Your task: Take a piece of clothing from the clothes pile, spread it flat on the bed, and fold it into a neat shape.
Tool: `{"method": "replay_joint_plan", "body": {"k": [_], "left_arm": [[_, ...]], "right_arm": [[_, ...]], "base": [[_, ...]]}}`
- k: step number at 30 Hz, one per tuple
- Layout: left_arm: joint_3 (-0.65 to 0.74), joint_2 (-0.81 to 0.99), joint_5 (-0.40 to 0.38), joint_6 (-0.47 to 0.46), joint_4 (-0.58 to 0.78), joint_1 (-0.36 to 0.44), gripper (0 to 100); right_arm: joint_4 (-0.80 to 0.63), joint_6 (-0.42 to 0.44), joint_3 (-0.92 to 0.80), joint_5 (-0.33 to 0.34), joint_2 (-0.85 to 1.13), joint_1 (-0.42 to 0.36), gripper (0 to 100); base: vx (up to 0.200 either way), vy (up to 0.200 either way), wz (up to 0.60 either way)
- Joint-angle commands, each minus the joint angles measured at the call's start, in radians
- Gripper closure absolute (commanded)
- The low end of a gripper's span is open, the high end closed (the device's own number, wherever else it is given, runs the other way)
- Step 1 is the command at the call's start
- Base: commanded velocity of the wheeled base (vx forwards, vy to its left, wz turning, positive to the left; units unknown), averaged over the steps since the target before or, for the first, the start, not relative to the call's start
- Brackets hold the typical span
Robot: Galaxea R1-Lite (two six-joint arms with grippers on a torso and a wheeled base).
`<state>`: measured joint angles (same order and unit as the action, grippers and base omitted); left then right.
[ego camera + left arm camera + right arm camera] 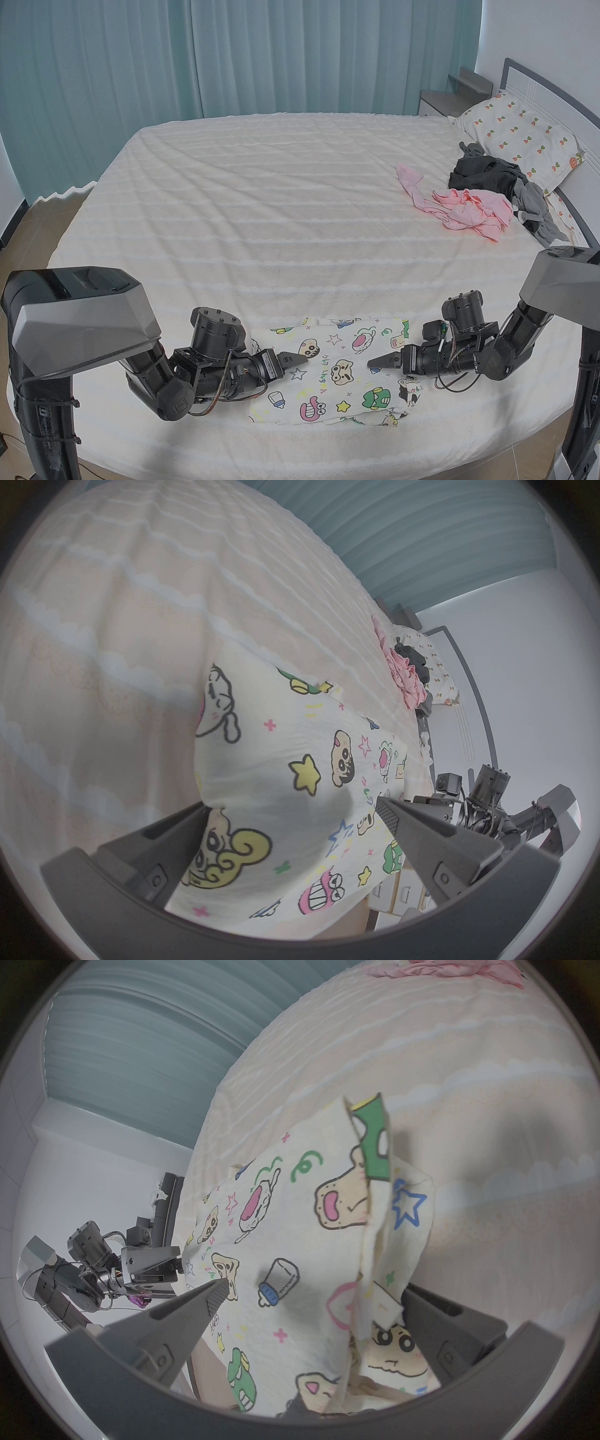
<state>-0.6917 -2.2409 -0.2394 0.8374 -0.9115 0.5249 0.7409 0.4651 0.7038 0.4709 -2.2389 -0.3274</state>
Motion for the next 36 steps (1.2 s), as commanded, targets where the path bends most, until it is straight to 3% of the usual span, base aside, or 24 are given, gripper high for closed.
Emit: {"method": "replay_joint_plan", "body": {"k": [1, 4, 5, 12, 17, 18, 21, 36], "left_arm": [[-0.012, -0.002, 0.0, 0.017, -0.001, 0.029, 0], [-0.015, -0.002, 0.0, 0.022, 0.0, 0.035, 0], [-0.012, -0.002, 0.0, 0.022, 0.0, 0.037, 100], [0.004, 0.012, 0.009, 0.02, 0.006, 0.041, 100], [0.003, 0.024, 0.058, 0.022, 0.017, 0.041, 100], [0.001, 0.047, 0.095, 0.046, 0.033, 0.043, 100], [0.0, 0.096, 0.095, 0.098, 0.063, 0.043, 100], [0.0, 0.17, 0.101, 0.103, 0.121, 0.081, 100]], "right_arm": [[-0.003, 0.001, 0.013, -0.001, -0.01, -0.021, 100], [-0.008, 0.003, 0.017, -0.006, -0.01, -0.022, 100], [-0.009, 0.003, 0.017, -0.008, -0.01, -0.022, 100], [-0.003, 0.003, 0.006, -0.009, 0.002, -0.039, 100], [-0.003, 0.015, -0.003, -0.014, 0.032, -0.042, 100], [0.002, 0.038, -0.018, -0.014, 0.064, -0.051, 100], [0.002, 0.067, -0.038, -0.015, 0.105, -0.056, 100], [0.005, 0.101, -0.092, -0.015, 0.197, -0.053, 100]], "base": [[0.0, 0.0, 0.0], [0.0, 0.0, 0.0], [0.0, 0.0, 0.0], [0.0, 0.0, 0.0], [0.0, 0.0, 0.0], [0.0, 0.0, 0.0], [0.0, 0.0, 0.0], [0.0, -0.2, 0.0]]}}
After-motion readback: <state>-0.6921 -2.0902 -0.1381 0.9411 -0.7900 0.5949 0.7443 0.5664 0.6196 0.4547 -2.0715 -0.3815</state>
